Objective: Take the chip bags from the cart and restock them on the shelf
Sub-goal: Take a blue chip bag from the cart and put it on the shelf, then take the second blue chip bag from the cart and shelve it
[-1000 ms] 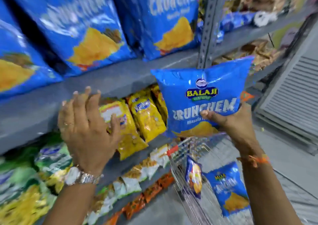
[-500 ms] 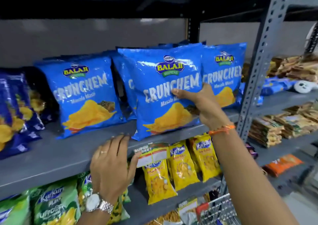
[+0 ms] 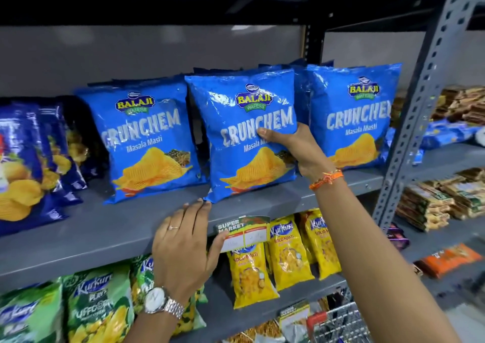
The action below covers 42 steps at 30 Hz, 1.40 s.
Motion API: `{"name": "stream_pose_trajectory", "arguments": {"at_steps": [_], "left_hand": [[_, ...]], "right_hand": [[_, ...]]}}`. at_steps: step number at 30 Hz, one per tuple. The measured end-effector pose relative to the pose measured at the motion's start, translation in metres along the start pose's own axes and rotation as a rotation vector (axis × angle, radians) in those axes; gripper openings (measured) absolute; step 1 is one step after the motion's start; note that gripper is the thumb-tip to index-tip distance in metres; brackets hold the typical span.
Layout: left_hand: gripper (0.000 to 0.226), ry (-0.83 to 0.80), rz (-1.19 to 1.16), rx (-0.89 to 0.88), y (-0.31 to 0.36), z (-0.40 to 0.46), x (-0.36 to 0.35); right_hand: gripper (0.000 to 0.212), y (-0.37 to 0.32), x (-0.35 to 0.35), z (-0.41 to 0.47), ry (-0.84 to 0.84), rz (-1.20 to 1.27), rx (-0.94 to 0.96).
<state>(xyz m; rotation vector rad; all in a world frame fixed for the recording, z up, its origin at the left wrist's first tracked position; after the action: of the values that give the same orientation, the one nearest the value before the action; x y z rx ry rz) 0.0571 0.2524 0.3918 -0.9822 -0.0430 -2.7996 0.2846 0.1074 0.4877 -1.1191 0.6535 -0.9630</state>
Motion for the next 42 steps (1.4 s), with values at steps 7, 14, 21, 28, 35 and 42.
{"name": "stream_pose_trajectory", "arguments": {"at_steps": [7,14,21,28,35,42], "left_hand": [[0.066,-0.022,-0.015,-0.004,0.002,0.0,0.0],[0.063,0.007,-0.124,0.002,0.01,-0.001,0.003],[0.052,0.077,-0.452,-0.197,0.127,-0.015,-0.012],[0.053,-0.63,-0.82,-0.527,0.282,-0.167,-0.165],[0.06,-1.016,-0.905,-0.79,0.362,-0.343,-0.241],[0.057,-0.917,-0.988,-0.718,0.361,-0.357,-0.252]], "right_hand": [[0.09,-0.011,0.037,-0.027,0.129,-0.185,-0.022],[0.089,-0.003,0.122,-0.141,0.276,-0.105,0.051],[0.053,0.156,0.254,-0.275,0.577,-0.084,-0.229],[0.033,0.37,0.327,-0.404,0.753,-0.208,-0.655],[0.091,0.507,0.356,-0.585,0.739,-0.696,-1.267],[0.109,0.555,0.374,-0.581,0.455,-0.72,-1.391]]}}
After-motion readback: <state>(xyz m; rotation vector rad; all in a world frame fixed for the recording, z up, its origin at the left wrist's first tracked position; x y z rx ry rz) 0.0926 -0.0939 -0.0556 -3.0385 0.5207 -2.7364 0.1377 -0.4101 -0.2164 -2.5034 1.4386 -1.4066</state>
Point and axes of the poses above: each hand's wrist, its own z-axis towards the middle knuckle, its own x-axis out of the back of the hand, y = z × x, the point moved 9 cm from there along z, towards the middle knuckle, and after that the axes turned 5 degrees about -z, right-handed, at the moved point
